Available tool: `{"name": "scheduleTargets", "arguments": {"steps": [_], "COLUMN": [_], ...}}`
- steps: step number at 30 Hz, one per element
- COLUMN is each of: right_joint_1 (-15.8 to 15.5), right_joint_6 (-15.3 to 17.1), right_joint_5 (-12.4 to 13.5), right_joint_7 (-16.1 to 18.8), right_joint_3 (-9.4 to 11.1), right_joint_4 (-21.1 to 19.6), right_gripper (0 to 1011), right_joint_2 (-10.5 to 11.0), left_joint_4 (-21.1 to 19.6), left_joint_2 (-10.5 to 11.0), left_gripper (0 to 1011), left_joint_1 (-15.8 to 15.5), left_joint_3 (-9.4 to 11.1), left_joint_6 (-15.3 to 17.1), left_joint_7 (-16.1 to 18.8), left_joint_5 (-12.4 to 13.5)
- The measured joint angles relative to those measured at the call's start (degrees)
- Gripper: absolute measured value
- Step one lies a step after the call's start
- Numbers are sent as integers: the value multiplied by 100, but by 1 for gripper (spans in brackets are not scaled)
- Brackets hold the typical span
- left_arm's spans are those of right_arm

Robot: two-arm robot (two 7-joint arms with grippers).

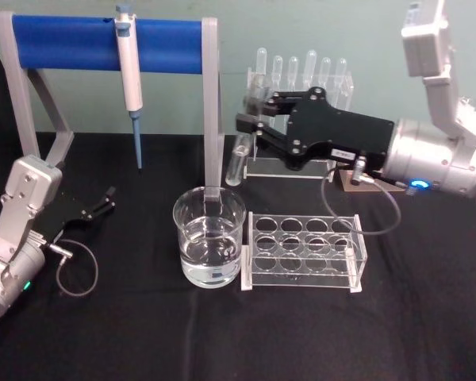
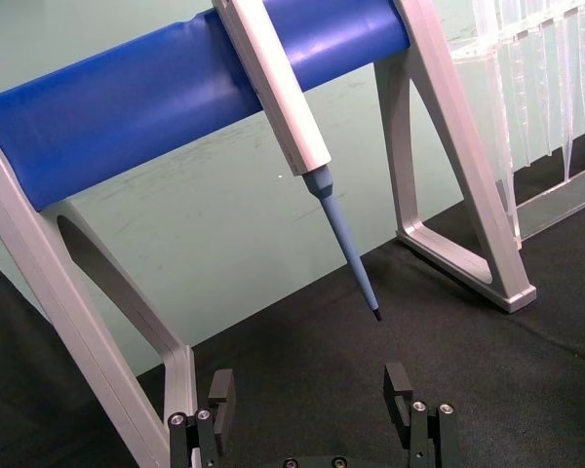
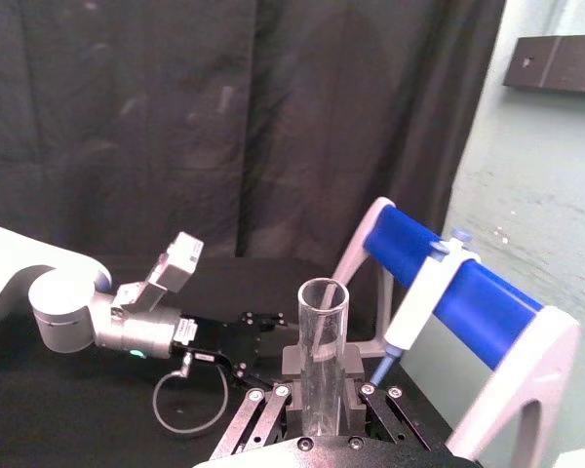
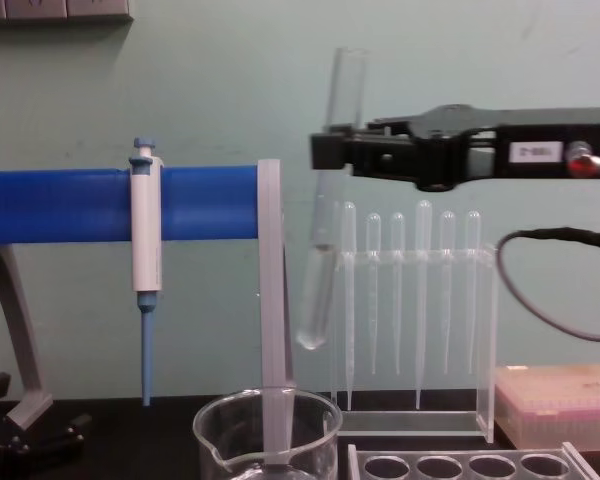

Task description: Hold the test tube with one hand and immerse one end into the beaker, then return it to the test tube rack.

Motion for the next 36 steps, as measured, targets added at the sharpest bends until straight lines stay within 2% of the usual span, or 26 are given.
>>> {"name": "scheduleTargets", "arguments": {"steps": [4,12,23,36], "right_joint_1": [158,270,177,88], "right_joint_6": [30,3,-109,-224], "right_joint_5": [-55,-101,-208,-366], "right_joint_7": [1,17,17,73], "right_joint_3": [-170,-386,-576,-729], "right_joint_4": [99,333,599,1128], "right_gripper": [236,235,236,236], "right_joint_2": [-135,-322,-421,-624], "left_joint_4": [0,0,0,0], "left_joint_2": [0,0,0,0], "left_gripper": [1000,1000,1000,1000], "left_joint_1": [0,0,0,0], "left_joint_3": [0,0,0,0], "left_joint_6": [0,0,0,0], "left_joint_7": [0,0,0,0], "left_joint_5": [0,0,0,0]}}
